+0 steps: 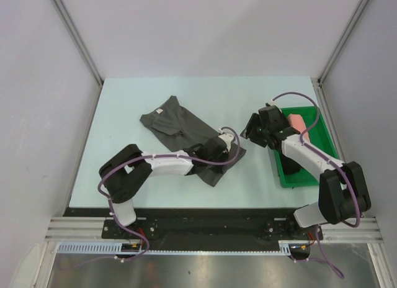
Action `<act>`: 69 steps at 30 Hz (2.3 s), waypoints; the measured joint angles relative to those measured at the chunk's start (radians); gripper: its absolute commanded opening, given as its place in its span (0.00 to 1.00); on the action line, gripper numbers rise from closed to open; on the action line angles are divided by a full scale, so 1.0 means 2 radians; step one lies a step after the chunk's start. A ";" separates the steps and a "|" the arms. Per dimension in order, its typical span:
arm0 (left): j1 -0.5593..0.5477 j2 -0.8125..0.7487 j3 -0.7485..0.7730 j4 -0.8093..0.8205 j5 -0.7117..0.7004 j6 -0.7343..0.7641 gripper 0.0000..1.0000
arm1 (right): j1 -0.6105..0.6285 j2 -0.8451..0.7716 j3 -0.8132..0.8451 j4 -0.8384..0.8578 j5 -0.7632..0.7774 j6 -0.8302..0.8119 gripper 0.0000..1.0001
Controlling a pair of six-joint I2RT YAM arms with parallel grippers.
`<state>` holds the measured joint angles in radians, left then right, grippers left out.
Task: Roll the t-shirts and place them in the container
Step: Roll the T-shirt to the center of the board.
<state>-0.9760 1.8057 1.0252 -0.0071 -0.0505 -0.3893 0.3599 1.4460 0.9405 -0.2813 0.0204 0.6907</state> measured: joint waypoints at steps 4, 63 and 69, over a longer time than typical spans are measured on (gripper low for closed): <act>0.040 -0.014 -0.023 0.024 0.064 -0.024 0.04 | 0.001 -0.022 -0.028 0.027 -0.002 -0.006 0.47; 0.103 -0.016 -0.061 0.038 0.152 -0.102 0.40 | 0.093 0.079 -0.114 0.226 -0.008 -0.011 0.19; 0.103 -0.040 -0.060 0.018 0.146 -0.084 0.47 | 0.093 0.096 -0.095 0.221 -0.010 -0.012 0.19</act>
<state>-0.7692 1.7256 0.9043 0.0280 0.2417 -0.5568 0.5457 1.6375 0.7498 0.1600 -0.0002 0.6670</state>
